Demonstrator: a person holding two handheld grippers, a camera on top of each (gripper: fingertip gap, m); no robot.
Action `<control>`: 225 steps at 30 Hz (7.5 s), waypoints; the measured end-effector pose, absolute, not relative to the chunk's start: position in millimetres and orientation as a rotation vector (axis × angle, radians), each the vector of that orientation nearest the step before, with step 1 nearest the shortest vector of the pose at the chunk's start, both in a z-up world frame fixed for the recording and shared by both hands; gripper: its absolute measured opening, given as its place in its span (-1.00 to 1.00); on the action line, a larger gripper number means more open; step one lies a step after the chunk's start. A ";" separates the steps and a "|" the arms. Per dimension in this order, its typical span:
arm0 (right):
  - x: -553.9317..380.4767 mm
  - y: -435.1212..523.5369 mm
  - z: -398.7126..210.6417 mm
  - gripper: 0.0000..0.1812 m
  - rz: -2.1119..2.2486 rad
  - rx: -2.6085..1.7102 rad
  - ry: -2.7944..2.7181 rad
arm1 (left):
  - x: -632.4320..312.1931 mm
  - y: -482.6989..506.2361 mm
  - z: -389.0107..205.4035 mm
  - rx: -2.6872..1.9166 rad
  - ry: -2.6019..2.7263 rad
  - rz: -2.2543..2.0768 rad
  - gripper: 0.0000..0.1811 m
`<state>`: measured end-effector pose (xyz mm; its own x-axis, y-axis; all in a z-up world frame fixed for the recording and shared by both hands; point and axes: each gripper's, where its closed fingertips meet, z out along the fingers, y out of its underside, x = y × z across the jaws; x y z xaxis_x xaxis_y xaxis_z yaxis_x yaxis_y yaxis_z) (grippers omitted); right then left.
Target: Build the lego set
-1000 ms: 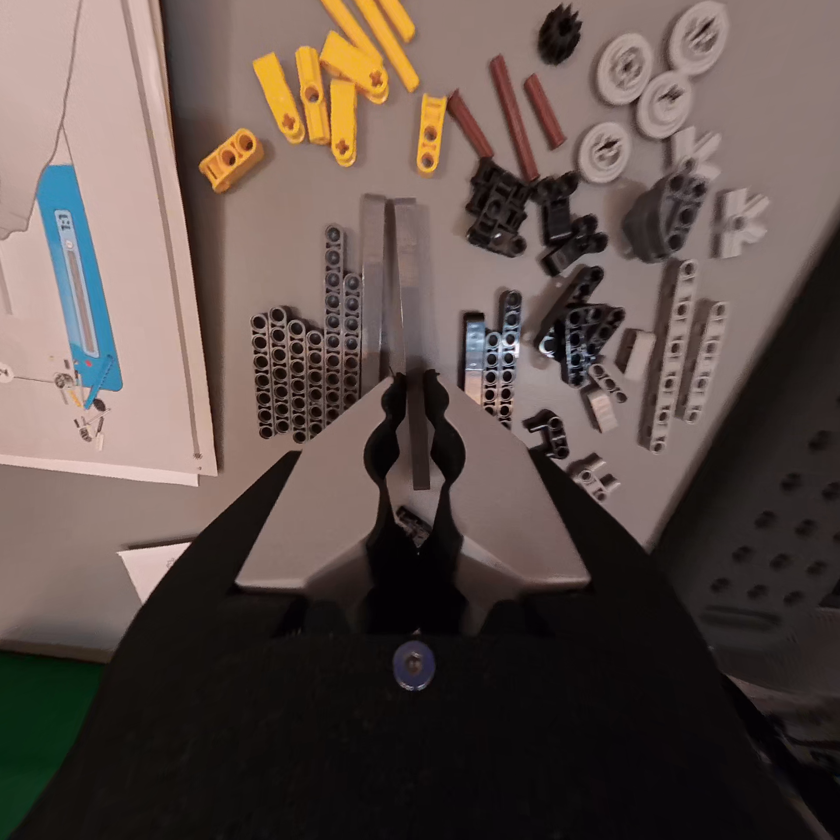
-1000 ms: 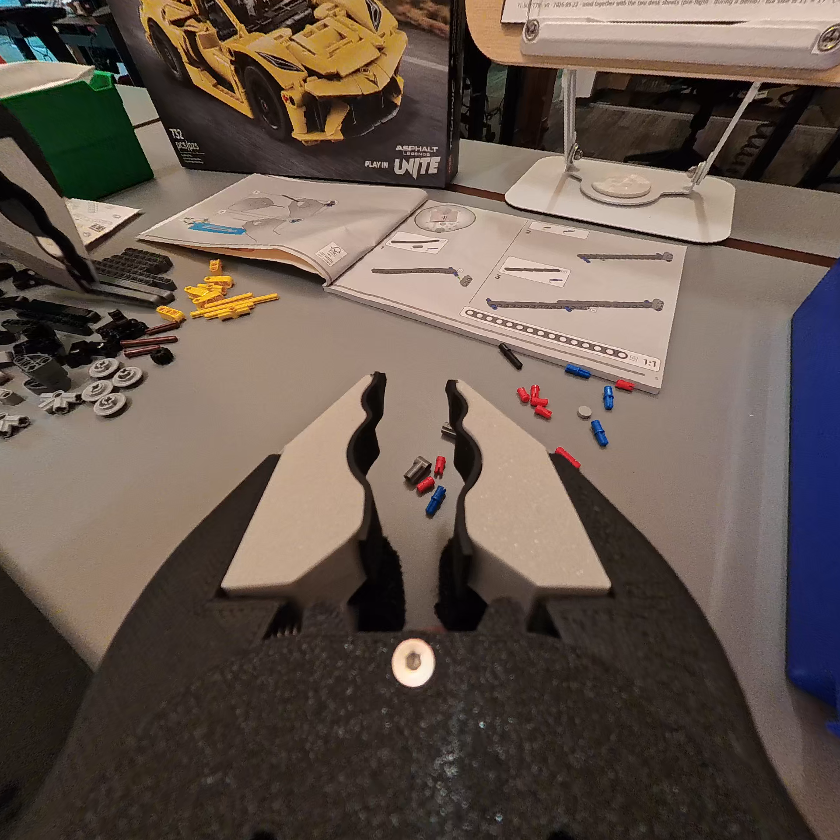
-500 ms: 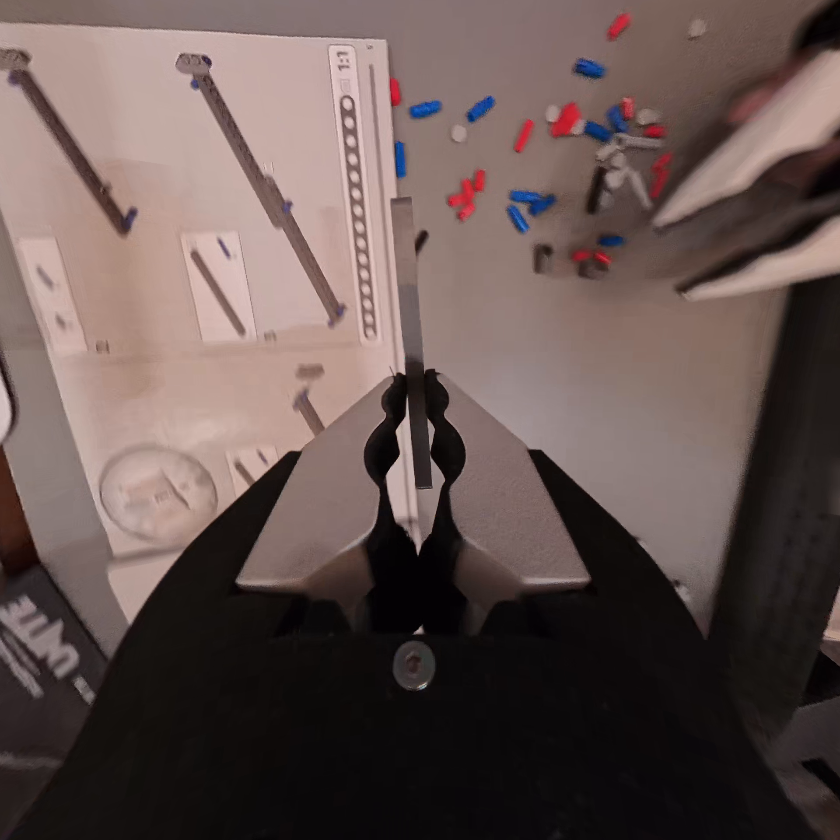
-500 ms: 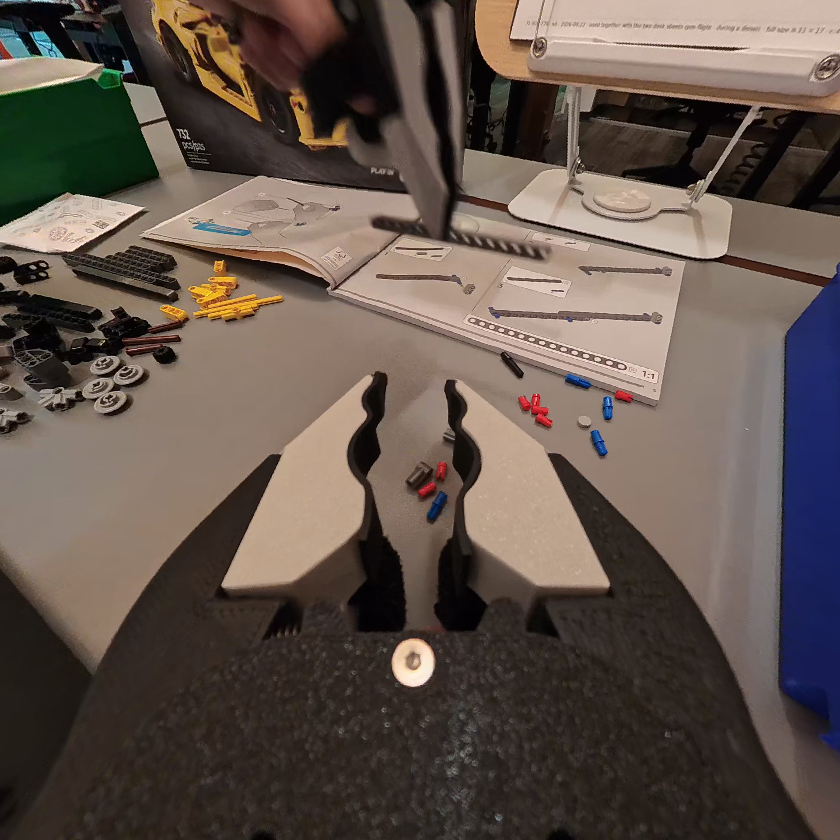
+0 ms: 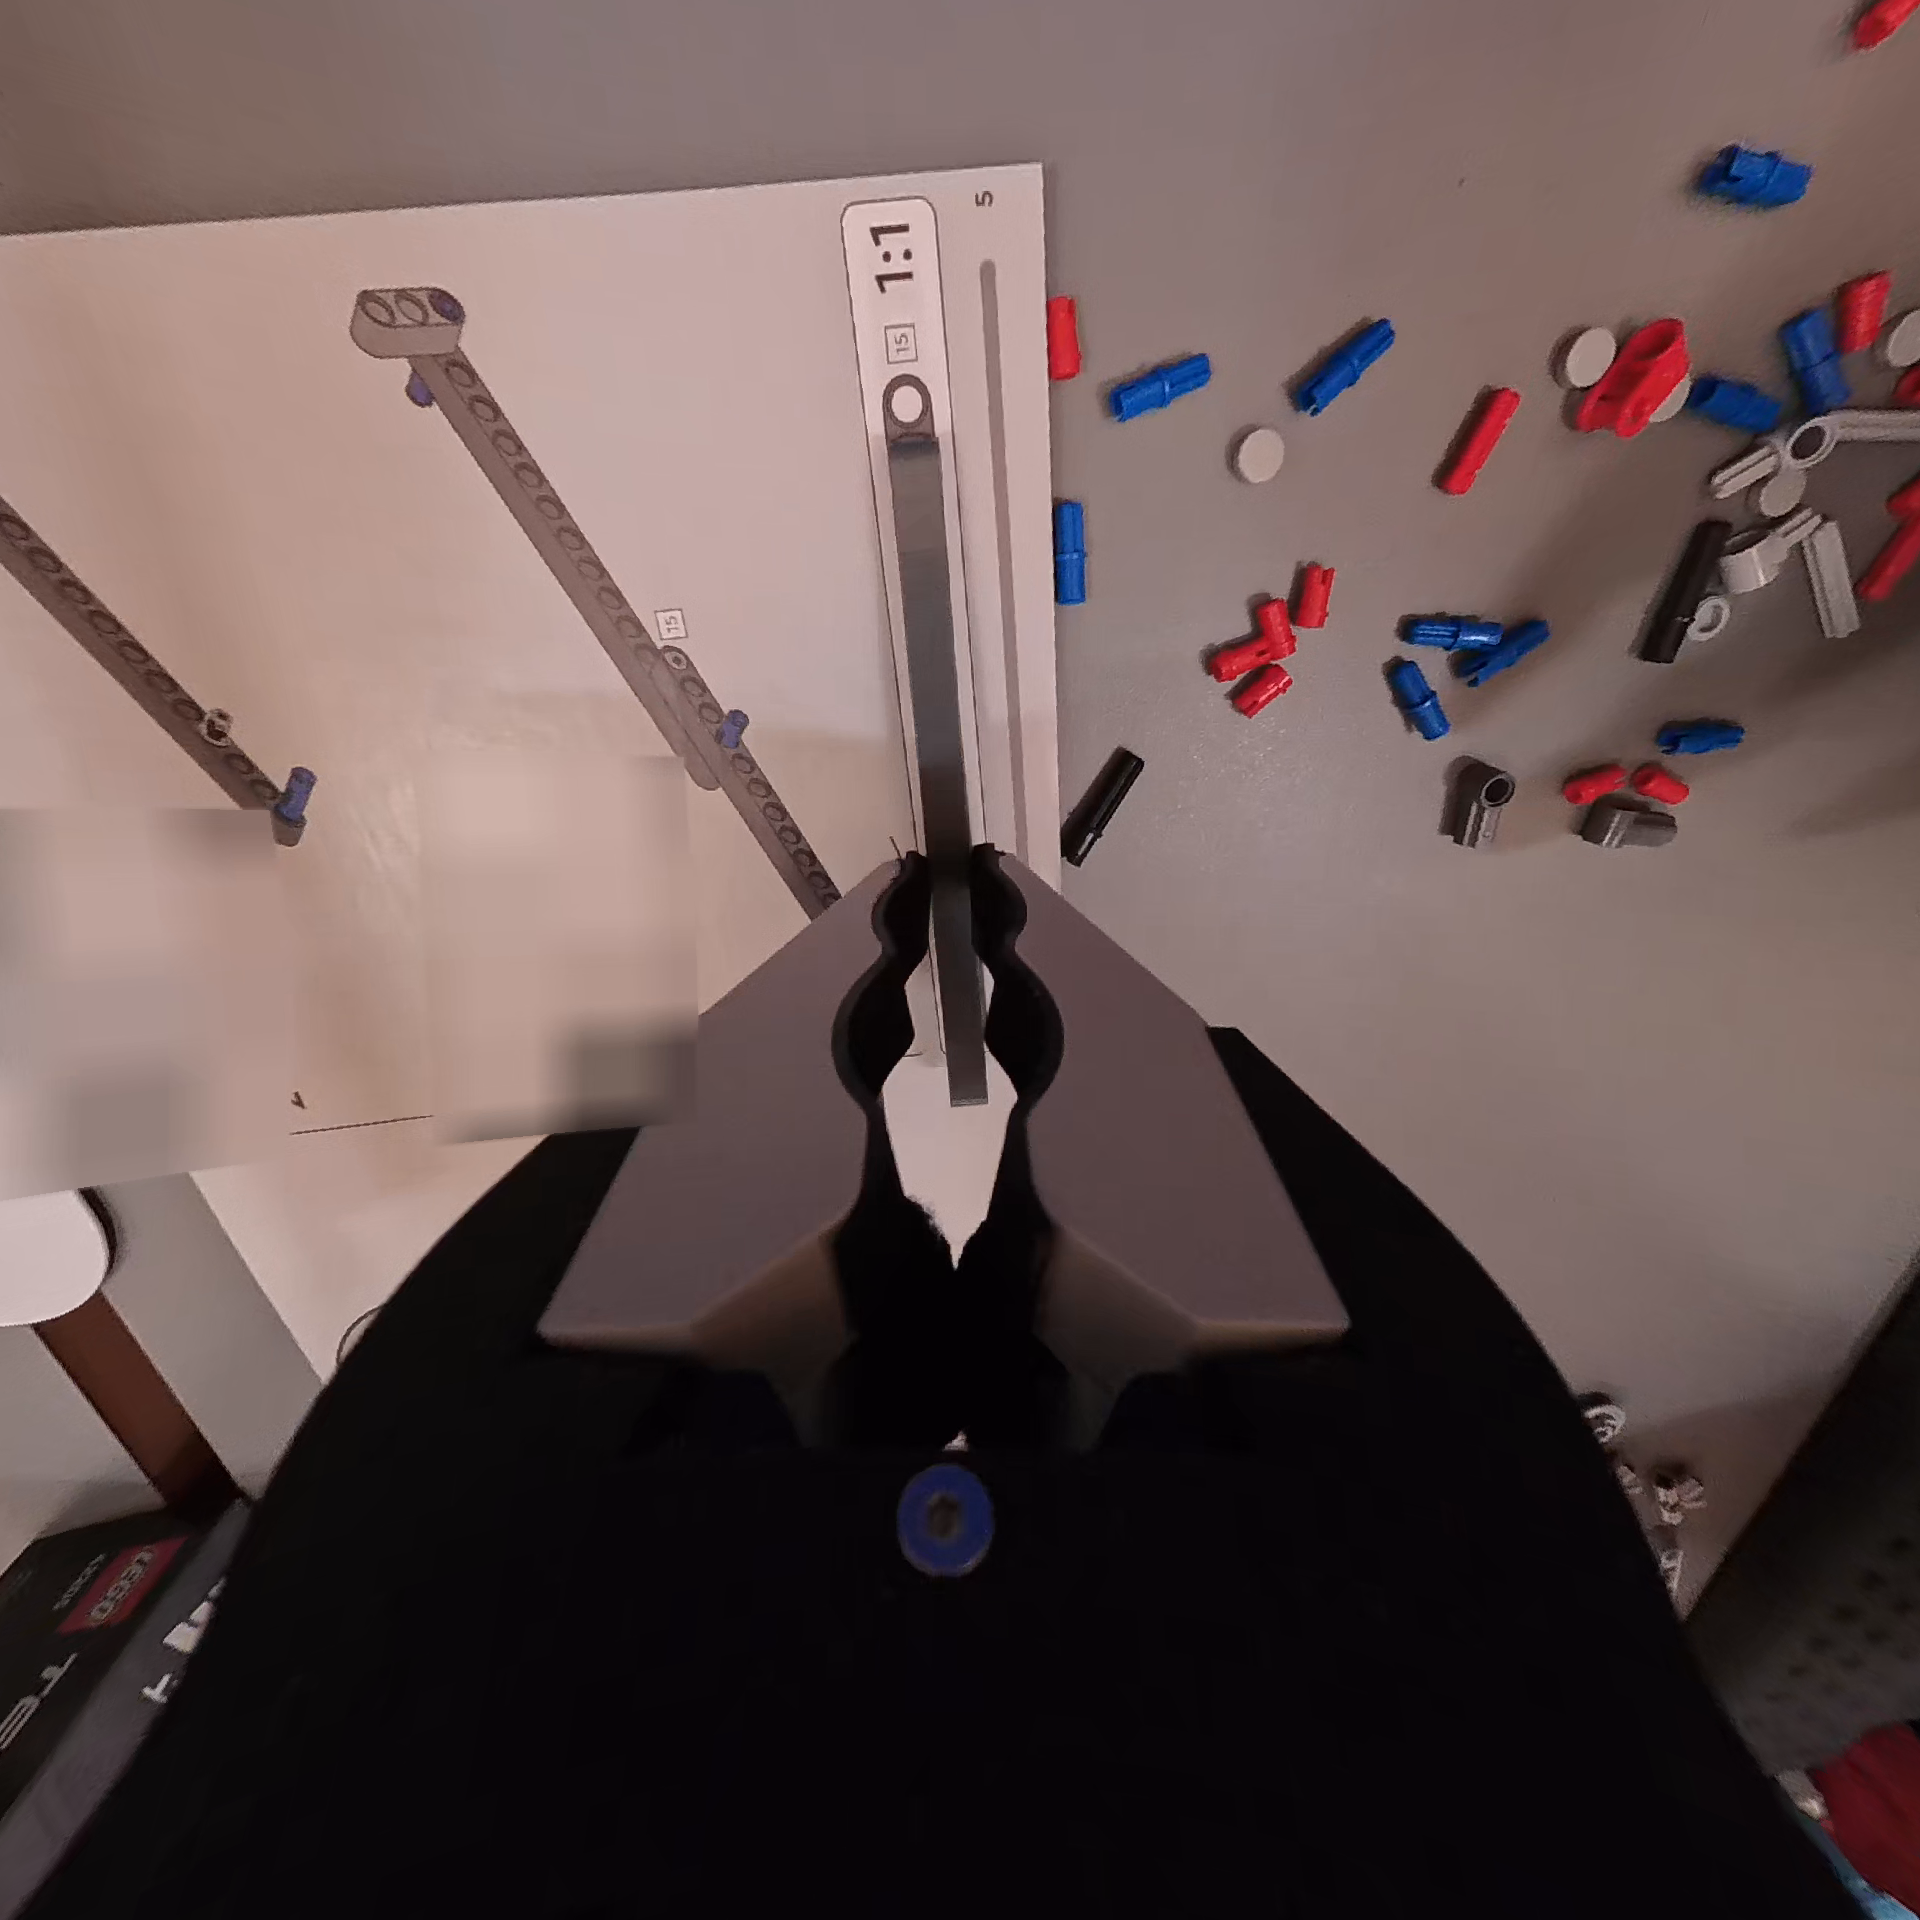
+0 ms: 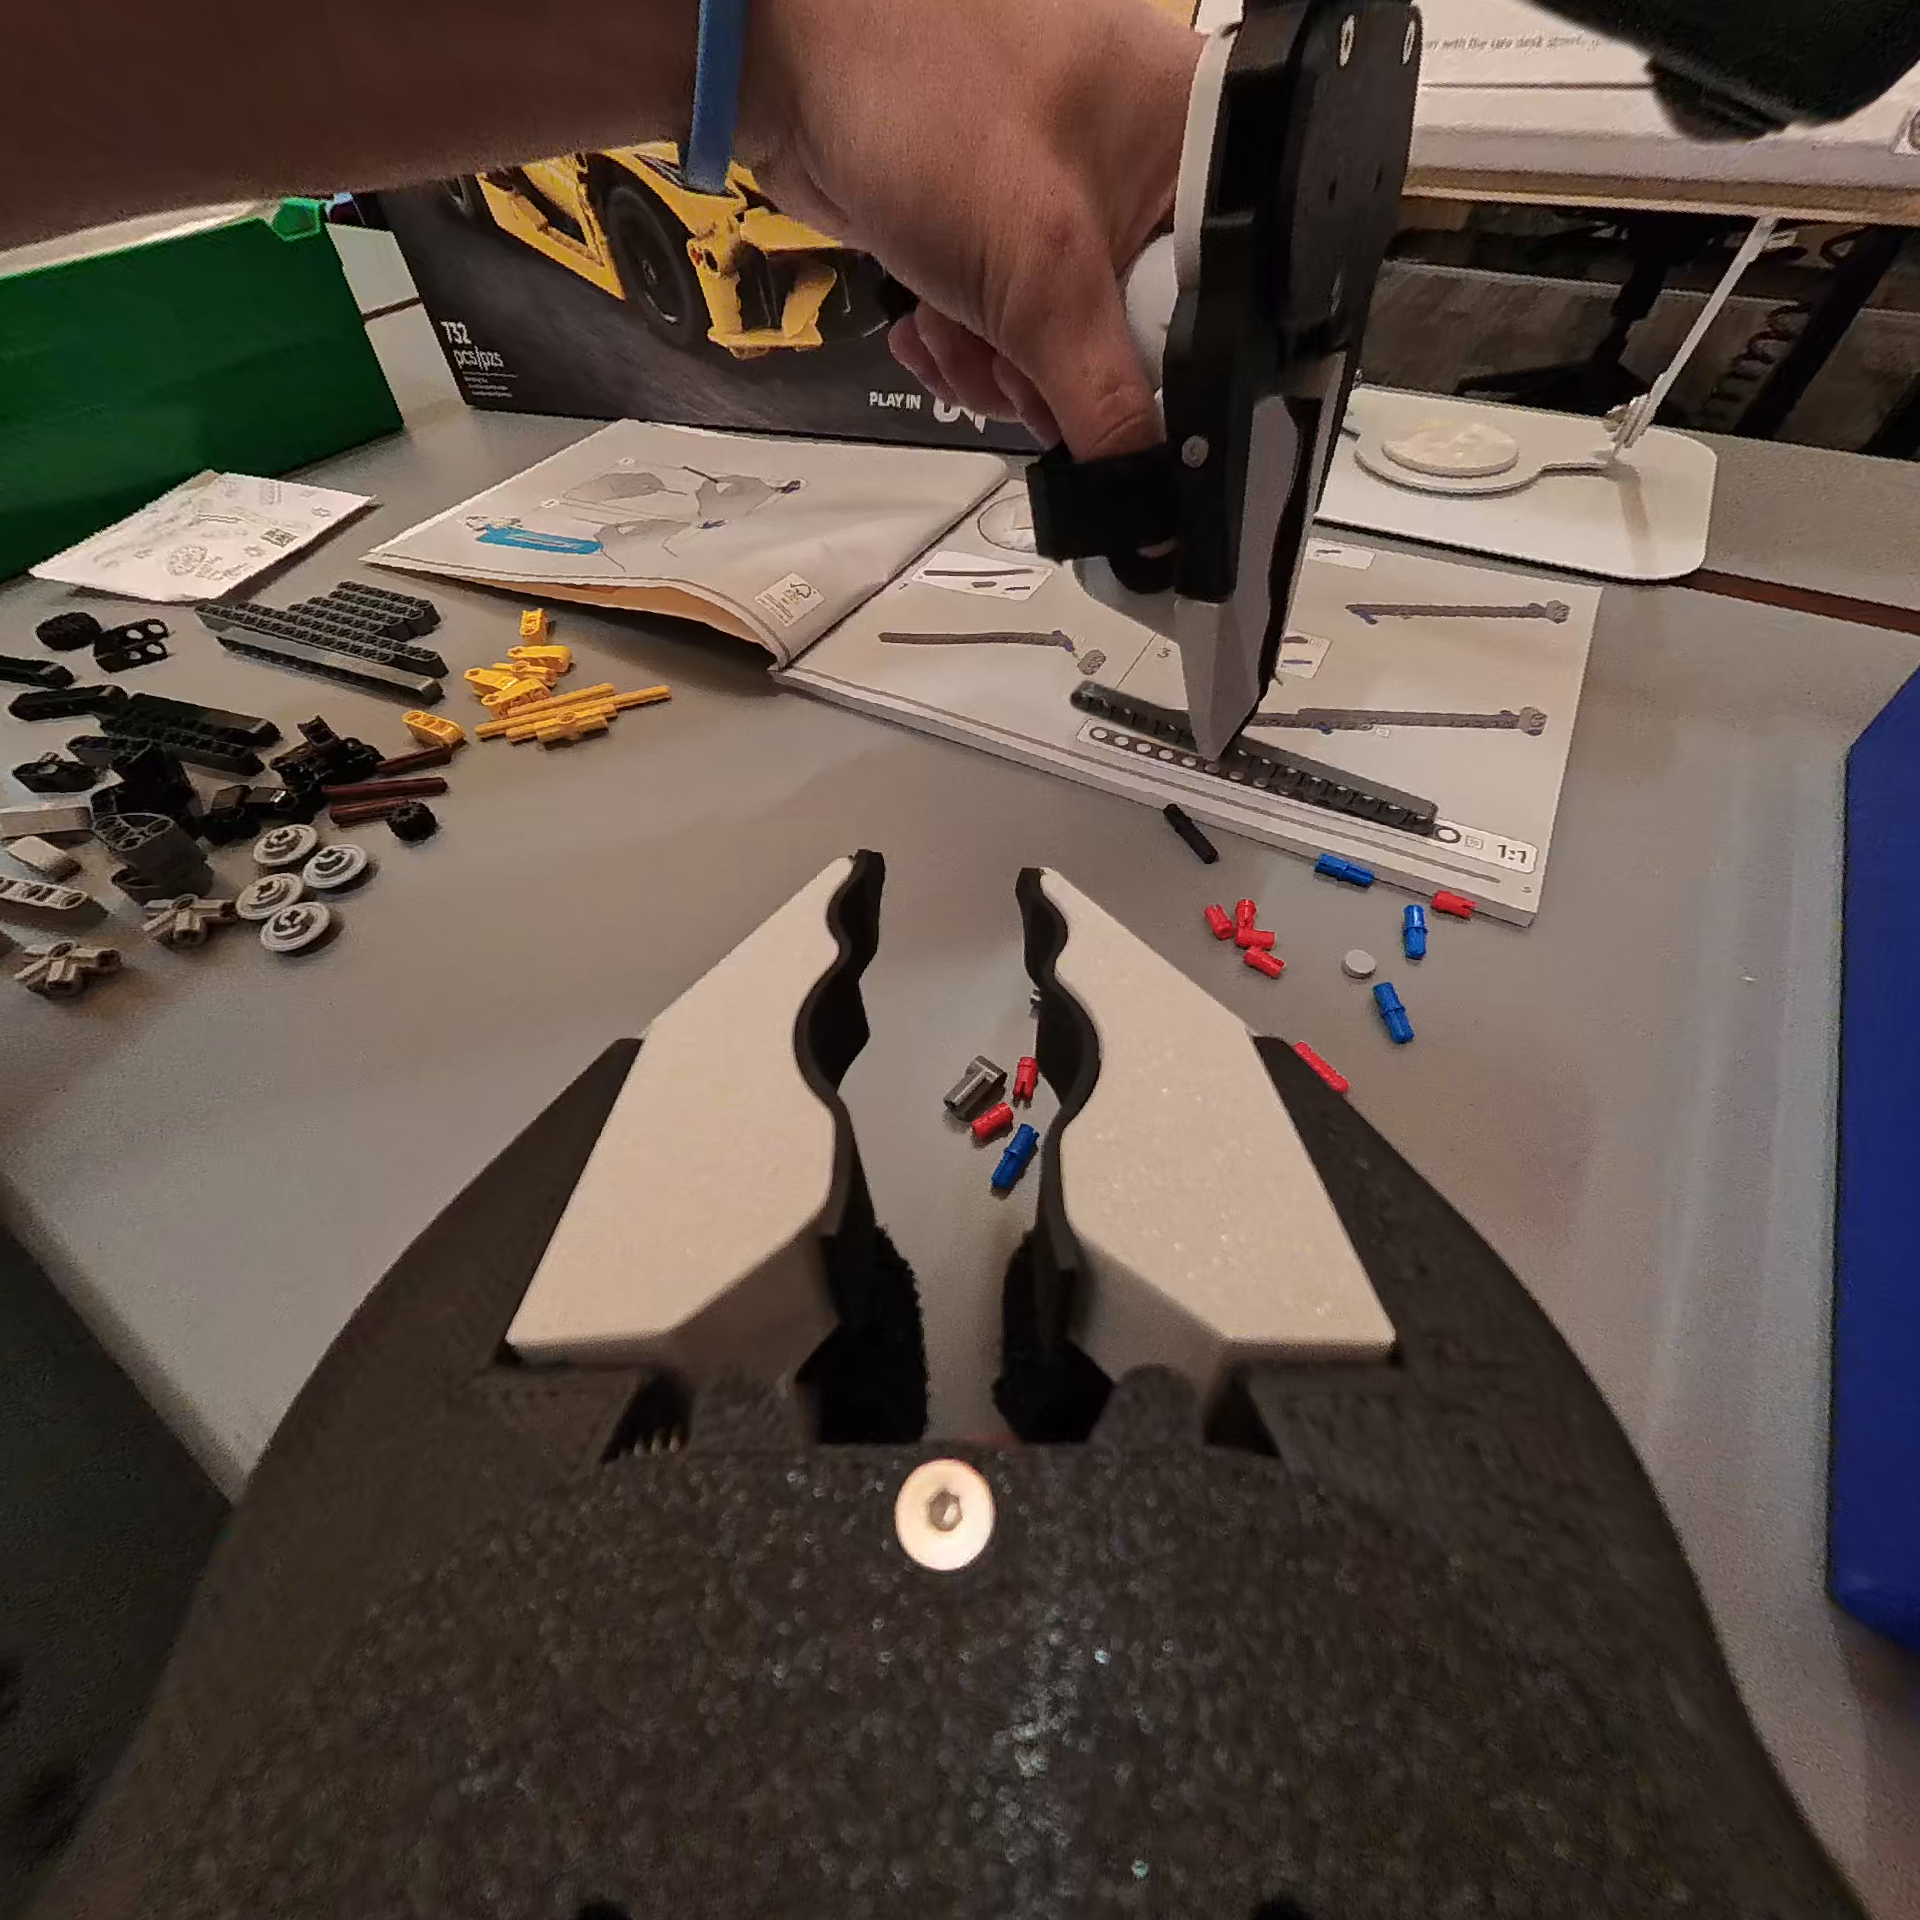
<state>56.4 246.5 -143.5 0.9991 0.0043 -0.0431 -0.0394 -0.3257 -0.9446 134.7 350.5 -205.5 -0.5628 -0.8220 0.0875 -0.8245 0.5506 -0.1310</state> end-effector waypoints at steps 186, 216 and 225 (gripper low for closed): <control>127.5 106.8 -163.5 -0.77 -0.253 -2.170 0.446 | -85.8 319.8 -130.1 2.533 -2.369 1.768 -0.82; 103.9 83.3 -170.2 -0.79 -0.020 -2.016 0.518 | -80.1 313.6 -137.4 2.529 -2.609 1.591 -0.87; 103.0 84.4 -174.3 -0.79 -0.097 -2.062 0.486 | -82.0 310.4 -134.5 2.517 -2.623 1.610 -0.87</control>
<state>103.0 84.4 -174.3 0.9170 -0.3781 -0.1274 -0.3000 -0.4427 -0.8450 -82.0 310.4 -134.5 -0.0016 -0.9982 -0.0603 -0.3979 0.0560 -0.9157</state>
